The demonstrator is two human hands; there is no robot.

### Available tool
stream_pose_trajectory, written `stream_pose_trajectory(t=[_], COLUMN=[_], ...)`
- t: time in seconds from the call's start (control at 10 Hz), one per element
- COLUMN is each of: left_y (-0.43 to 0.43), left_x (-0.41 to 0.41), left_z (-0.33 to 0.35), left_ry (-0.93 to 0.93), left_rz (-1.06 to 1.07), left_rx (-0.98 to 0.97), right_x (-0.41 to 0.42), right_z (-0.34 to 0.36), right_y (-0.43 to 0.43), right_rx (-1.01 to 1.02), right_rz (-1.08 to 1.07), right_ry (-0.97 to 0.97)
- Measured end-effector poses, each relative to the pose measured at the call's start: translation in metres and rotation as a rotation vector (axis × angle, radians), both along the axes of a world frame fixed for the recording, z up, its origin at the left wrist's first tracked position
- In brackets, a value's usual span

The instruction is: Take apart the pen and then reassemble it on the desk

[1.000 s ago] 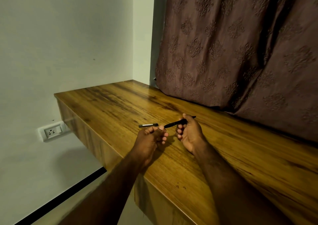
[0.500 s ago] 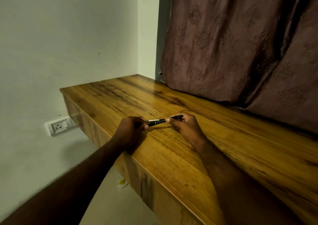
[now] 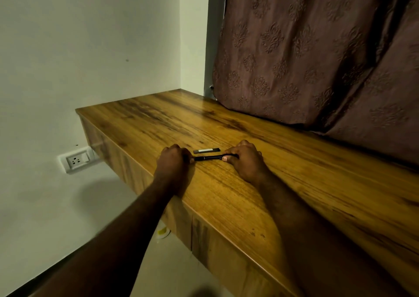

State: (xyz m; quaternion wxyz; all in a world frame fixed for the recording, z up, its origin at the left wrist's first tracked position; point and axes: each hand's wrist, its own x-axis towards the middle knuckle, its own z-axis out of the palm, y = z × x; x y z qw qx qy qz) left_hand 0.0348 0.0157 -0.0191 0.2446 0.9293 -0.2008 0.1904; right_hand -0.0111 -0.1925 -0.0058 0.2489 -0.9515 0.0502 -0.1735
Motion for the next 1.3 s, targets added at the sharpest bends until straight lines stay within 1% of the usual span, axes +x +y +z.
stream_pose_trajectory(t=[0.3, 0.4, 0.5, 0.7, 0.8, 0.9, 1.0, 1.1, 1.2, 1.3], left_y=[-0.001, 0.001, 0.002, -0.003, -0.005, -0.005, -0.003, -0.006, -0.013, -0.027], left_x=[-0.007, -0.002, 0.004, -0.009, -0.017, -0.014, -0.013, -0.008, 0.008, 0.04], left_z=[0.004, 0.0, -0.006, 0.005, 0.011, 0.011, 0.009, 0.017, 0.04, 0.061], left_ry=[0.041, 0.049, 0.032, 0.092, 0.155, 0.159, 0.16, 0.119, -0.075, -0.244], left_rz=[0.046, 0.037, 0.033, 0.031, 0.055, 0.054, 0.055, 0.023, 0.001, -0.077], left_rx=[-0.044, -0.041, 0.015, -0.003, -0.064, -0.067, -0.122, -0.183, -0.125, 0.008], right_x=[0.0, 0.004, 0.005, 0.005, 0.003, 0.001, -0.003, -0.004, 0.007, 0.04], right_z=[0.001, 0.001, -0.001, -0.001, -0.001, 0.002, 0.004, 0.006, 0.018, 0.04], right_y=[0.003, 0.003, 0.002, -0.001, -0.004, -0.005, 0.0, 0.004, 0.006, 0.006], right_rx=[0.003, 0.028, 0.068, 0.12, 0.179, 0.229, 0.256, 0.233, 0.126, 0.023], right_rz=[-0.046, -0.052, -0.041, -0.025, 0.004, 0.025, 0.026, -0.006, -0.005, -0.002], right_ry=[0.01, -0.006, -0.005, 0.003, 0.014, 0.018, -0.018, -0.111, -0.257, -0.345])
